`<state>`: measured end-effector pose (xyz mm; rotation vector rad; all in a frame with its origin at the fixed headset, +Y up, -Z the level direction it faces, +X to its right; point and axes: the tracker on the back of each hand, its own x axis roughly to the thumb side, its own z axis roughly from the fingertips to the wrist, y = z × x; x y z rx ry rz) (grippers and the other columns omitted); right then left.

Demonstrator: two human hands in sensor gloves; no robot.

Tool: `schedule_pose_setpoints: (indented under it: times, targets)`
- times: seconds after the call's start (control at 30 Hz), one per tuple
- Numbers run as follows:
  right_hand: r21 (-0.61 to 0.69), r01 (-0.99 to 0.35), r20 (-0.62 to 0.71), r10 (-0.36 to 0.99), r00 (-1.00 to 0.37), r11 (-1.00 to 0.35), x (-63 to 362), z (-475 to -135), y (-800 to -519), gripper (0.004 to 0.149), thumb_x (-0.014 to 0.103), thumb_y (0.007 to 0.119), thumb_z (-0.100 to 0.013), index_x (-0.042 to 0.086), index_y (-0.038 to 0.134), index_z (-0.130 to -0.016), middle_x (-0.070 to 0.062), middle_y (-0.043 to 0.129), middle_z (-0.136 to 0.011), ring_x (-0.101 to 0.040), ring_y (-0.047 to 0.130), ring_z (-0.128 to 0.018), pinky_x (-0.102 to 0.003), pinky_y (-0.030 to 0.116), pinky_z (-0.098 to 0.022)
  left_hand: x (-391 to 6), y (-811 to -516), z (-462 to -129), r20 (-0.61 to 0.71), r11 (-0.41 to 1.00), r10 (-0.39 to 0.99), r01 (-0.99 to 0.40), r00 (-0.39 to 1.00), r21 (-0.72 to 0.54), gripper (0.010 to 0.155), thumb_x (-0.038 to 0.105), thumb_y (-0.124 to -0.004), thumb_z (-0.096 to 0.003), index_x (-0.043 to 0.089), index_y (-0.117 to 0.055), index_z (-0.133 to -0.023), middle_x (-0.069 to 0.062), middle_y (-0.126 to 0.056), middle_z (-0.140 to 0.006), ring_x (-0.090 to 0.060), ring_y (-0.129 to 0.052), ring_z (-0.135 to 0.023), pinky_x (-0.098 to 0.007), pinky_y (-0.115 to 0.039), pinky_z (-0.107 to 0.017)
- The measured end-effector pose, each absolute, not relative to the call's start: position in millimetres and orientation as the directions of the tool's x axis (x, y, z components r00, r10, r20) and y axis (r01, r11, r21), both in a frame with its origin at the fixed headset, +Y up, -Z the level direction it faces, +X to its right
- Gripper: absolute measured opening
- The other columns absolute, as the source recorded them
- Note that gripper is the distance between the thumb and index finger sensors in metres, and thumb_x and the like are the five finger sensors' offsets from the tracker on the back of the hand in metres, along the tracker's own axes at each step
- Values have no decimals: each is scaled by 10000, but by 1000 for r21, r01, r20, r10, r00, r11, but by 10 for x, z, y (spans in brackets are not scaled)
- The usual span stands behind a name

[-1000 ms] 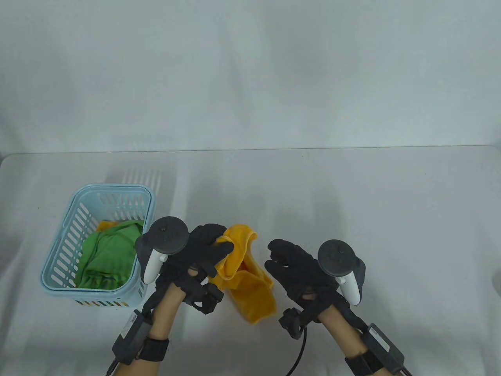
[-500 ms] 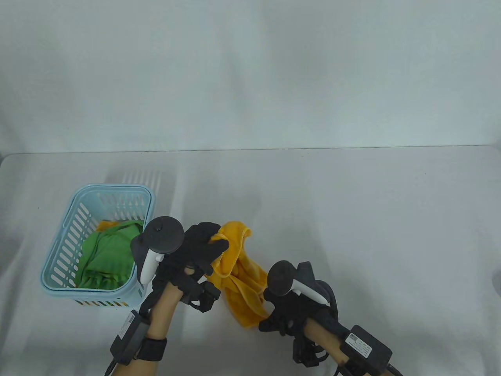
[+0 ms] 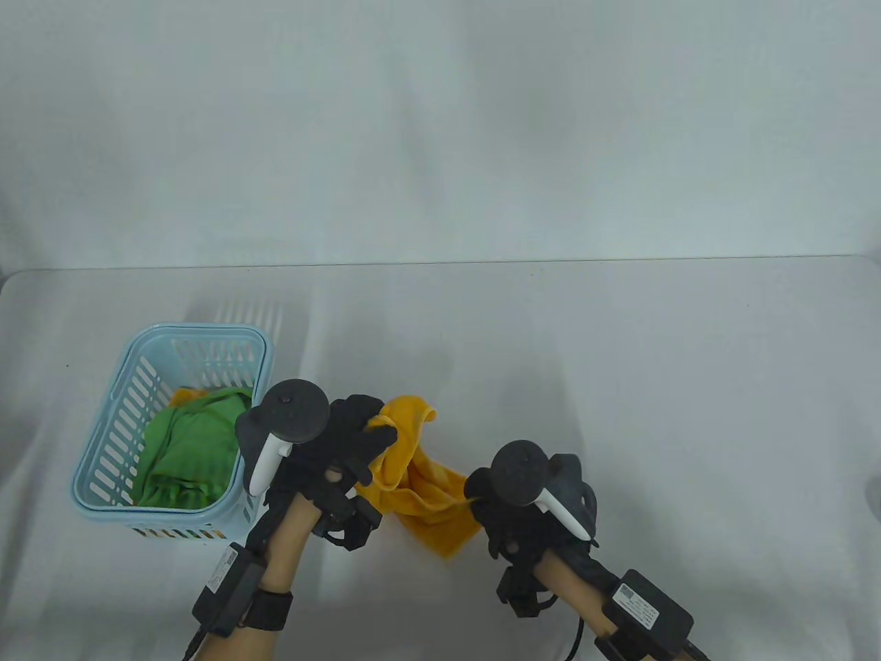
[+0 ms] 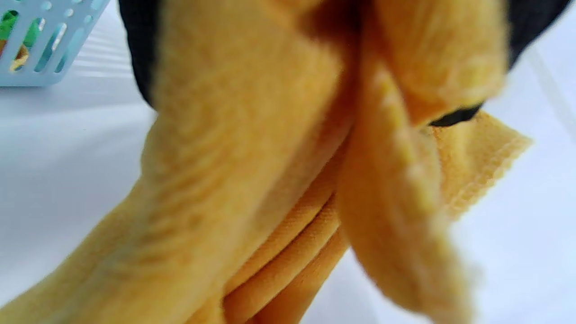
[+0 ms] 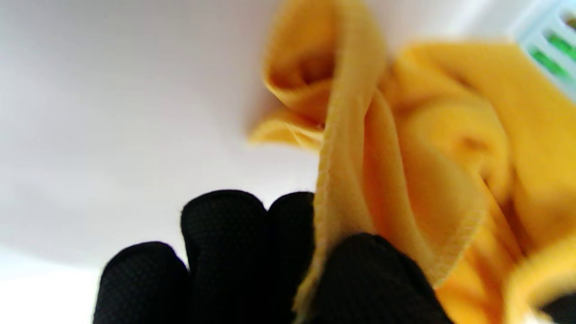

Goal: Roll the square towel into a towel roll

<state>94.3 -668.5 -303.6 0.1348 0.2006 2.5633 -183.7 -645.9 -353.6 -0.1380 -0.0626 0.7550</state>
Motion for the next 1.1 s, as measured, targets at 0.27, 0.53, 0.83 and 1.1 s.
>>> schedule_pose_setpoints:
  times: [0.27,0.53,0.83,1.1]
  targets:
    - [16,-678,125,674,-728,-735,1147,-3009,-5982,389,329,866,-343,339,830,-731,6,975,-605,-242,981,-534,-518,760,-532,-1830,-6600,-3587,-32,753,637,-631,770,-187,552,442,-870,-363,255,-789,-876,3,-849,-706,-108,-975,-408,-438,-829,-530]
    - [-11,-732,121,725,-678,-682,1245,-3121,-5483,382,330,830,-368,339,803,-749,11,939,-752,-287,953,-675,-540,733,-573,-1792,-6726,-3631,-57,752,624,-619,779,-227,591,462,-836,-376,261,-744,-923,3,-827,-758,-124,-979,-464,-452,-813,-559]
    - [-86,-712,139,699,-701,-697,1330,-3335,-4955,372,307,837,-363,370,823,-730,16,960,-650,-250,964,-589,-523,743,-559,-1789,-6804,-3629,-76,741,623,-618,779,-262,696,515,-791,-384,282,-649,-1025,-73,-723,-1004,-294,-920,-791,-547,-721,-647]
    - [-183,-703,144,688,-711,-687,1436,-3432,-4582,358,292,832,-361,405,844,-701,35,948,-679,-256,949,-628,-528,728,-577,-1785,-6706,-3592,-28,771,604,-593,797,-233,842,619,-791,-338,294,-553,-1078,-77,-599,-1121,-388,-791,-954,-590,-661,-691]
